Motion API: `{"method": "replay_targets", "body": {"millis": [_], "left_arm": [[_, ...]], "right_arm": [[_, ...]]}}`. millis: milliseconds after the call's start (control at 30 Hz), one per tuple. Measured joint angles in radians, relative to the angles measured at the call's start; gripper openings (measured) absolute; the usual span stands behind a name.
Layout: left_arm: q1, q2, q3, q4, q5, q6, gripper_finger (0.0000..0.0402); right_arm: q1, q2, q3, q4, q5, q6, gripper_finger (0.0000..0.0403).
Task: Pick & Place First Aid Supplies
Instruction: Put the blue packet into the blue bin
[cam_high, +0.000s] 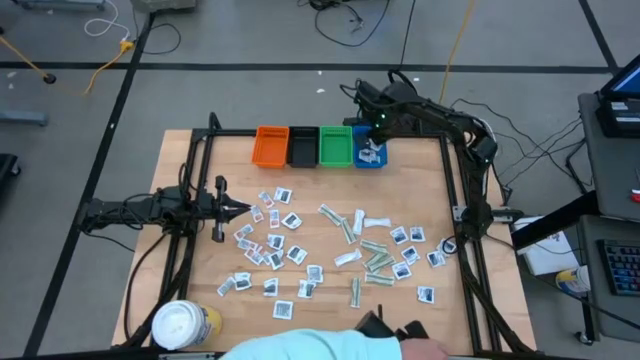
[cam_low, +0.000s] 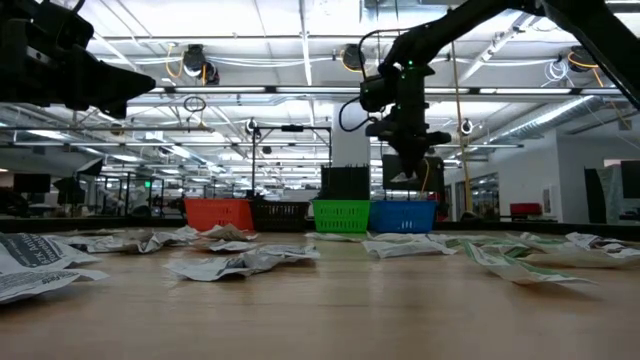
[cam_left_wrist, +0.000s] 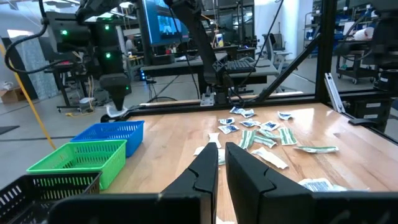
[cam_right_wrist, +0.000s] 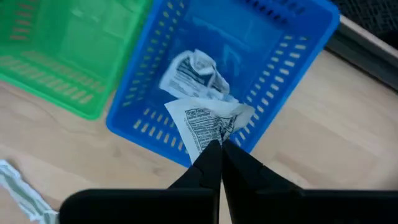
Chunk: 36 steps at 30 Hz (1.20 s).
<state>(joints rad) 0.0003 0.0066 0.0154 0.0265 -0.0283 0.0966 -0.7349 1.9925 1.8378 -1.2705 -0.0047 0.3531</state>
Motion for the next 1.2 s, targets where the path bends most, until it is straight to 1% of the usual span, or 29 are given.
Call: {"method": "replay_targets", "body": {"millis": [167, 300, 533, 600, 667, 867, 967, 1067, 1200], "left_arm": [[0.0, 0.0, 0.0, 0.0, 0.0, 0.003, 0.0037], [0.0, 0.0, 0.0, 0.0, 0.001, 0.004, 0.0037], [0.0, 0.0, 0.0, 0.0, 0.001, 0.004, 0.0037], [0.0, 0.0, 0.0, 0.0, 0.001, 0.004, 0.0037], [0.0, 0.0, 0.0, 0.0, 0.002, 0.004, 0.0037], [0.0, 0.0, 0.0, 0.0, 0.001, 0.004, 0.0037], [0.0, 0.0, 0.0, 0.0, 0.001, 0.004, 0.0037], [0.0, 0.0, 0.0, 0.0, 0.001, 0.004, 0.0037], [0.0, 0.0, 0.0, 0.0, 0.001, 0.004, 0.0037]], "right_arm": [[0.004, 0.018, -0.023, 0.068, 0.008, -0.002, 0.0], [0.016, 0.035, -0.073, 0.137, 0.032, -0.01, 0.0], [0.035, 0.066, -0.16, 0.217, 0.033, -0.025, 0.0005], [0.037, 0.067, -0.166, 0.219, 0.034, -0.025, 0.0019], [0.043, 0.067, -0.167, 0.224, 0.033, -0.024, 0.0041], [0.046, 0.065, -0.167, 0.226, 0.033, -0.024, 0.0138], [0.046, 0.05, -0.167, 0.21, 0.026, -0.023, 0.0174], [0.045, 0.015, -0.167, 0.174, 0.025, -0.004, 0.0193], [0.046, -0.024, -0.167, 0.115, 0.027, 0.005, 0.0198]]}}
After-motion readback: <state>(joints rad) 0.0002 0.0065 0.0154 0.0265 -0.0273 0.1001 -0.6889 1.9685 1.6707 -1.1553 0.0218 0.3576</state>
